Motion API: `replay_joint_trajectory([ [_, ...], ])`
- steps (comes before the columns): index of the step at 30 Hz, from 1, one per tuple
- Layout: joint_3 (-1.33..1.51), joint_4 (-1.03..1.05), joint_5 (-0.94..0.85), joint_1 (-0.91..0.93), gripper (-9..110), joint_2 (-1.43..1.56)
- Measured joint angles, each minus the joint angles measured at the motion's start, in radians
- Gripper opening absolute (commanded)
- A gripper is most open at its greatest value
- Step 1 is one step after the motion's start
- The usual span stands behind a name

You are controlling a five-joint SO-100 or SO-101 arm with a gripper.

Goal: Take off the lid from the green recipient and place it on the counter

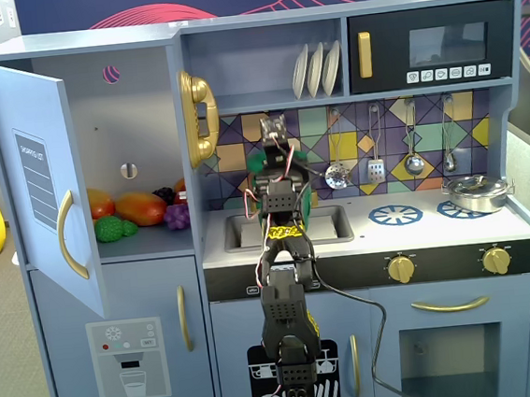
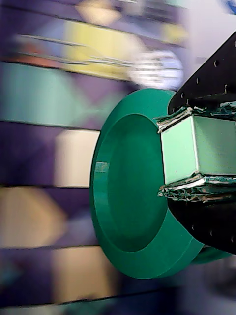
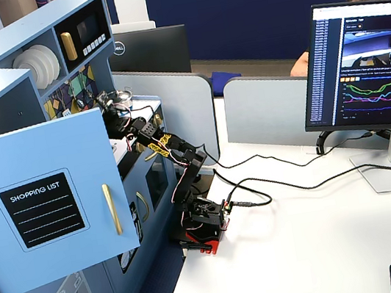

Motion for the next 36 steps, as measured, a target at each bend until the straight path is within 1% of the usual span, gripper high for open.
replay_joint_trajectory([
  [4, -0.072, -0.003, 0.014, 0.095, 0, -0.002],
  [8, -0.075, -0.003, 0.014, 0.224, 0, 0.0],
  [12, -0.021, -0.012, 0.023, 0.344, 0, 0.005],
  [17, 0.123, -0.144, 0.034, 0.468, 0, 0.002],
  [23, 0.328, -0.379, 0.041, 0.495, 0, -0.106],
  [27, 0.414, -0.523, 0.038, 0.499, 0, -0.201],
  [31, 0.453, -0.598, 0.026, 0.5, 0, -0.258],
  [36, 0.482, -0.634, 0.005, 0.505, 0, -0.278],
])
